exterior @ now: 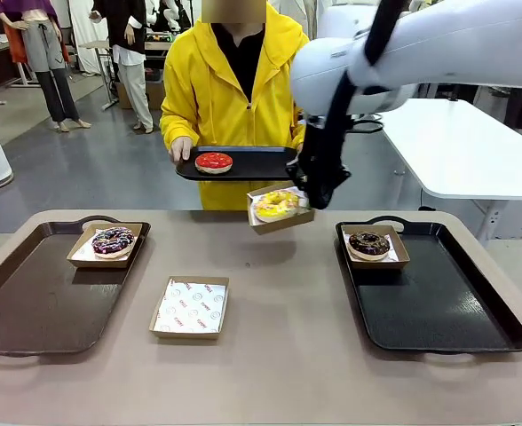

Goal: Individually package the donuts and arrange them on the tray.
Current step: Place the picked Paper togo box on the Handle tray while simultaneously picking up another Paper togo box from the table with the other hand.

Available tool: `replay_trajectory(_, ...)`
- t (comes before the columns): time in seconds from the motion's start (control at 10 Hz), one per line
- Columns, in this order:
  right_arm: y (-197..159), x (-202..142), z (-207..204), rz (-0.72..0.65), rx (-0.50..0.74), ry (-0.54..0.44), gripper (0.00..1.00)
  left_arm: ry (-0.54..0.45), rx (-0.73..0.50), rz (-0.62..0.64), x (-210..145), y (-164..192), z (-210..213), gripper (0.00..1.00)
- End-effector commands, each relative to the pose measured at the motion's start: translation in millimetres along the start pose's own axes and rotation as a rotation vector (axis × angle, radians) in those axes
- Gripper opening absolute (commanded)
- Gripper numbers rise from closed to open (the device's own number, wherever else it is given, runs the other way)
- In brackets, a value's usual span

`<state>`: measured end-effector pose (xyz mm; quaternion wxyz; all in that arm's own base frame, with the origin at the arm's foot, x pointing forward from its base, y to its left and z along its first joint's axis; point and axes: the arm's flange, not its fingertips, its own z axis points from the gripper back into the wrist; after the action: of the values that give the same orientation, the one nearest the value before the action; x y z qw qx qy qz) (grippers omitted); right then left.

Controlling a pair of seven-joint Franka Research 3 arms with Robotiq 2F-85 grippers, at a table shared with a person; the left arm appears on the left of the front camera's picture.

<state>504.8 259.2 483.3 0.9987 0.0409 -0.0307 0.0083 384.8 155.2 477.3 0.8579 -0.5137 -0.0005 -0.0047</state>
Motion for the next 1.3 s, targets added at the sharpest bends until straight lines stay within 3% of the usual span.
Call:
replay_trajectory(0.0, -51.1, -56.8, 15.2, -0.037, 0.006, -0.024, 0.02, 0.085, 0.141, -0.030, -29.5, -45.7, -40.8, 1.00)
replay_trajectory(0.4, -132.6, -109.3, 20.4, -0.085, 0.044, -0.012, 0.02, 0.151, 0.380, -0.077, -41.7, -100.4, -132.7, 1.00)
replay_trajectory(0.8, -195.3, -112.1, -4.1, -0.106, 0.077, 0.046, 0.02, 0.157, 0.571, -0.087, -23.5, -120.5, -223.8, 1.00)
replay_trajectory(1.0, -209.6, -105.3, -16.0, -0.121, 0.091, 0.062, 0.02, 0.128, 0.707, -0.130, -8.9, -110.3, -260.9, 1.00)
replay_trajectory(1.2, -199.4, -112.4, -3.7, -0.123, 0.041, 0.046, 0.02, 0.085, 0.791, -0.141, 4.9, -104.9, -292.7, 1.00)
